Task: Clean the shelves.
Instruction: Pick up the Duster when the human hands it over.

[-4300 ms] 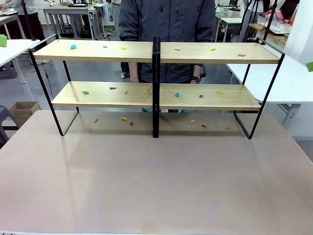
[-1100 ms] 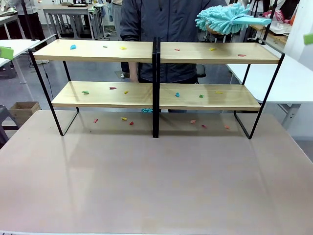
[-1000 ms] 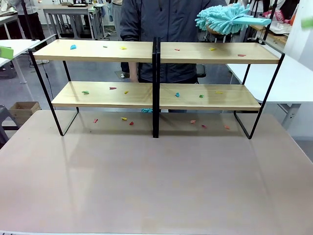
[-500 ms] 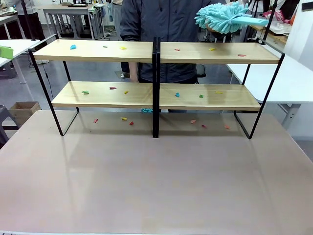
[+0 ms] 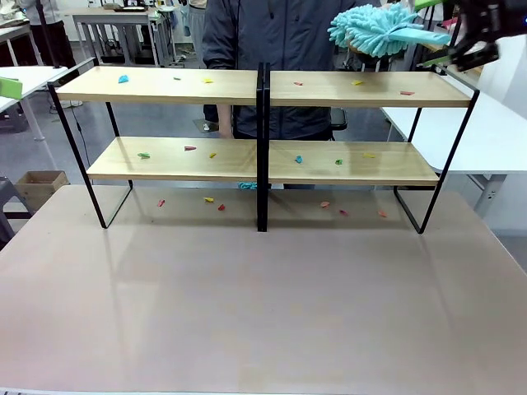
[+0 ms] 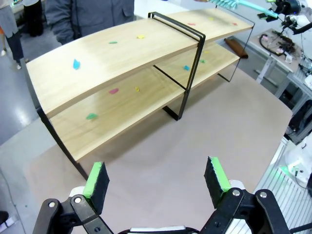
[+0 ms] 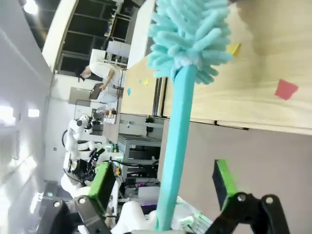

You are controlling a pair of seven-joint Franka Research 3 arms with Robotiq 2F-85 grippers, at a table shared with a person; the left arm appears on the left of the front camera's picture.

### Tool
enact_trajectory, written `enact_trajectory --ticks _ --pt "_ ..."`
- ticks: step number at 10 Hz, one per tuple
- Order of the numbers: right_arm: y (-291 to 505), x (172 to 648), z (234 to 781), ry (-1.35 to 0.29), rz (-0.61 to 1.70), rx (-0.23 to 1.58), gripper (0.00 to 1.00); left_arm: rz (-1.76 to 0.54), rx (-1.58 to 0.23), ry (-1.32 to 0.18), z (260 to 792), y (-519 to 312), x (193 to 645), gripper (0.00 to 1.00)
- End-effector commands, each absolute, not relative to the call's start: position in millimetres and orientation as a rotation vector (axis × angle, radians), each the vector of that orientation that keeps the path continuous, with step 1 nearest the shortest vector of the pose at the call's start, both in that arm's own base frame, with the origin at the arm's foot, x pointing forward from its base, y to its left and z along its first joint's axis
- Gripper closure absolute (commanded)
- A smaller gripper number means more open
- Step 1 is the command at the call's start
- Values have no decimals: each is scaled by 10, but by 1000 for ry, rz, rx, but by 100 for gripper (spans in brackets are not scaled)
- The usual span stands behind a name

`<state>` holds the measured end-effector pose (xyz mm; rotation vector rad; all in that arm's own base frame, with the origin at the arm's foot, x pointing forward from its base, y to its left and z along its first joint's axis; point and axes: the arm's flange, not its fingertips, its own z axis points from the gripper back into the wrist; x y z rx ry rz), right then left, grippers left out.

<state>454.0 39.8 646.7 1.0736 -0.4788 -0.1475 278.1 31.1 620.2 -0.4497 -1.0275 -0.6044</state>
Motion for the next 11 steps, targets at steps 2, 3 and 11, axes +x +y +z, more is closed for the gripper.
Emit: enact_trajectory --ticks 2,3,11 --pt "515 4709 6565 -466 -224 1069 0 -607 -459 -1030 6196 309 2795 0" --pt "514 4724 6548 -454 -223 1098 0 -607 -459 -1030 6196 309 2795 0" --pt "533 4804 6479 -437 -245 1123 100 -607 -459 -1030 6196 309 2795 0"
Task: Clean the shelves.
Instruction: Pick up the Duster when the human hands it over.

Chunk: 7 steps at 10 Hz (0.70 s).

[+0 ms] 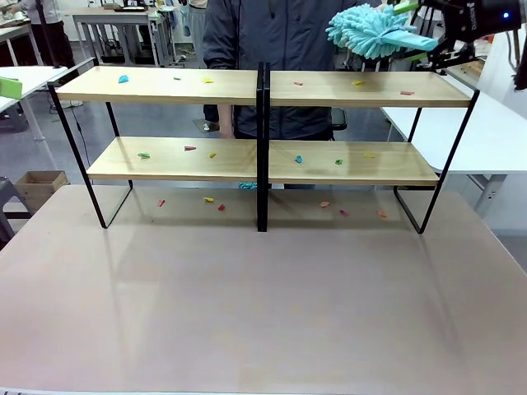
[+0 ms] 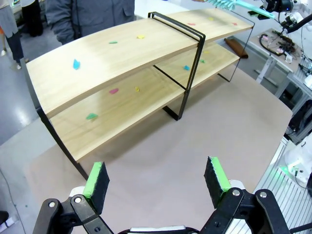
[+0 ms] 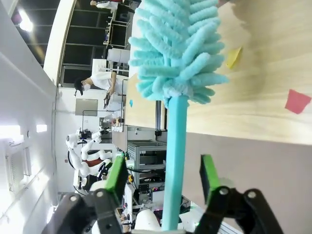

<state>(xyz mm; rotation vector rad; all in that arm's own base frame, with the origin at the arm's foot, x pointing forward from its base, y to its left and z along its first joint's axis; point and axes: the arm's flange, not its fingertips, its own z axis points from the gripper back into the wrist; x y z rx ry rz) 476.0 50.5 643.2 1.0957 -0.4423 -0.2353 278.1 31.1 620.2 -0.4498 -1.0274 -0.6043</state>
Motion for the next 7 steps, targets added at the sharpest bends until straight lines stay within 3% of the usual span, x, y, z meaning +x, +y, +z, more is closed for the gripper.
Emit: enact_trajectory --ticks 1,2,3,5,7 --pt "560 4812 6471 -444 -241 1114 100 -607 -459 -1030 6196 309 2795 0" --pt "565 4815 6470 -447 -240 1112 100 -607 -459 -1030 6196 309 2795 0" --pt "546 4814 6470 -471 -254 1087 84 -607 -459 -1030 6196 309 2795 0" --pt "480 4811 6456 -489 -270 1074 100 -607 -459 -1030 6196 309 2795 0" --pt "462 4801 6443 -490 -265 1068 100 -607 -459 -1030 6196 309 2795 0"
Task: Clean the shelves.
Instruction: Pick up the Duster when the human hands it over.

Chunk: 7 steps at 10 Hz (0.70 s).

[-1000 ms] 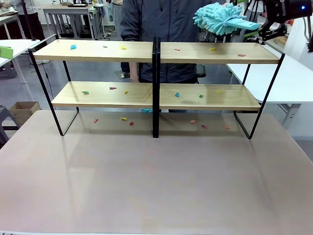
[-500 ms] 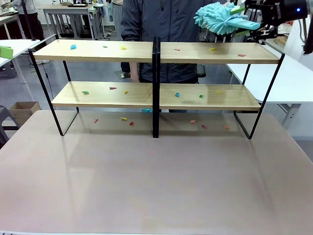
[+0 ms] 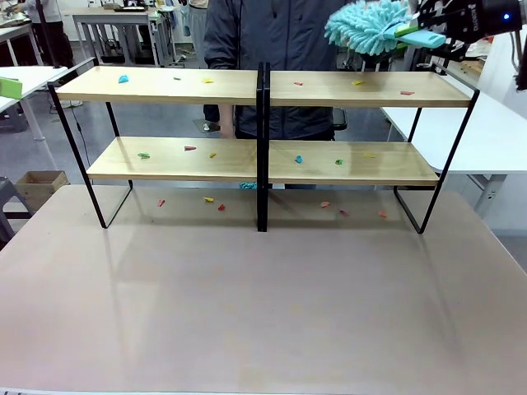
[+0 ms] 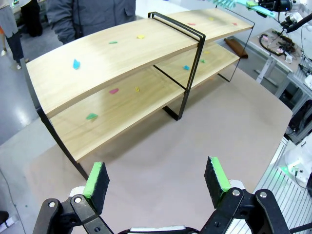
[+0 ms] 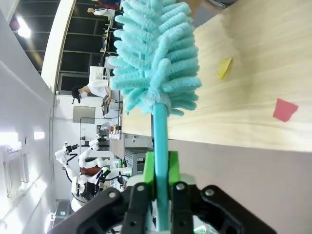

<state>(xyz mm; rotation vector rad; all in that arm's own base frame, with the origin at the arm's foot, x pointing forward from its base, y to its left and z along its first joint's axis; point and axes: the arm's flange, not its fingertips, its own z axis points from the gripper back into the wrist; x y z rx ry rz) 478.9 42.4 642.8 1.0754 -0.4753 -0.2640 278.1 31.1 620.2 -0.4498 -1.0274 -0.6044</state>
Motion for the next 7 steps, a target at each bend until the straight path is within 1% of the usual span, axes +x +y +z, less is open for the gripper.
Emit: enact_trajectory --ticks 1,4,5,6,7 --pt "461 4799 6437 -486 -259 1065 100 -607 -459 -1030 6196 309 2795 0" --pt "444 4755 6479 -484 -218 1074 100 -607 -459 -1030 6196 309 2795 0" --pt "358 4615 6600 -503 -159 1068 100 -607 -459 -1030 6196 309 2795 0" --pt "122 4299 6833 -508 -79 1044 100 -607 -459 -1030 6196 309 2795 0" --pt "-113 3893 7045 -451 29 1055 100 -607 -459 -1030 6196 309 2795 0"
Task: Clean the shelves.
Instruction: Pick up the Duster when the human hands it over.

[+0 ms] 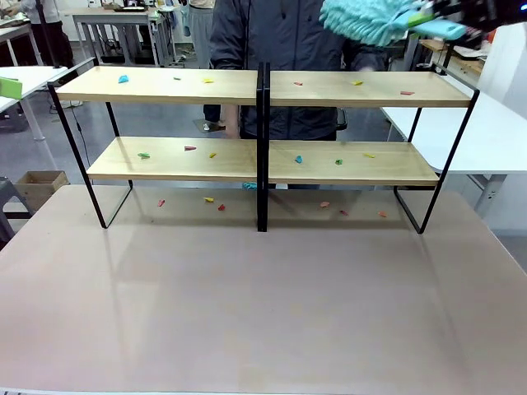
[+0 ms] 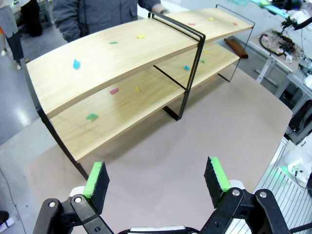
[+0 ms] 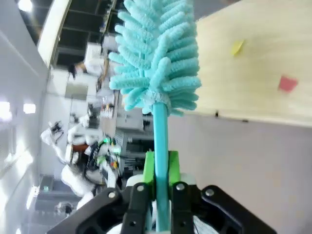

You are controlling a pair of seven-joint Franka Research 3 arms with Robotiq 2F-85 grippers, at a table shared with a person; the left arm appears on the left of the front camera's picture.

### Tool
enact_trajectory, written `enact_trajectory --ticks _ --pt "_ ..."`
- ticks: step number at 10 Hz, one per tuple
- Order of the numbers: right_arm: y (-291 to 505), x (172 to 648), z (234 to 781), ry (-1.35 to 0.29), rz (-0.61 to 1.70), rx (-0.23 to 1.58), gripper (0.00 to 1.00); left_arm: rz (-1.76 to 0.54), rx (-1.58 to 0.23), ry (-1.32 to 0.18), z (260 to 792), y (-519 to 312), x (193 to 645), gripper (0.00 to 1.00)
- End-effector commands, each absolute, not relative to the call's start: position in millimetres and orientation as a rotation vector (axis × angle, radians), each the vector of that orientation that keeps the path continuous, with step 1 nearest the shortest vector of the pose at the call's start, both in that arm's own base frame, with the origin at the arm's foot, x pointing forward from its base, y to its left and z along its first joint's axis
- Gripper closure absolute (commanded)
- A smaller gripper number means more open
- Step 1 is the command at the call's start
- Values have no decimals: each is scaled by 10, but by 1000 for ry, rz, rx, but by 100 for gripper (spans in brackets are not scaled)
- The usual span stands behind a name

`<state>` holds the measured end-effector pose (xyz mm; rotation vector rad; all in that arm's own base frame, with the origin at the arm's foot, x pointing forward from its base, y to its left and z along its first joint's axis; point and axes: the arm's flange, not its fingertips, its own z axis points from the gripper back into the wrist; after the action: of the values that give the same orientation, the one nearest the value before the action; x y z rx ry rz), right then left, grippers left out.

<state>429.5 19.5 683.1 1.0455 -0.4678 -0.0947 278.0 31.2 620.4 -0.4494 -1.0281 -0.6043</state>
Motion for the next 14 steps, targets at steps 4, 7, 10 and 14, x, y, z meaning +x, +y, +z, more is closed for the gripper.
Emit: enact_trajectory --ticks 4,7,10,14 --pt "-1017 2565 7339 -177 280 1119 100 -607 -459 -1030 6196 309 2795 0" --pt "-1573 2081 7080 -21 349 1016 100 -607 -459 -1030 6196 309 2795 0" --pt "-1711 2023 6696 57 369 876 100 -607 -459 -1030 6196 309 2795 0" --pt "-1666 2051 6684 51 322 923 90 -607 -459 -1030 6196 309 2795 0"
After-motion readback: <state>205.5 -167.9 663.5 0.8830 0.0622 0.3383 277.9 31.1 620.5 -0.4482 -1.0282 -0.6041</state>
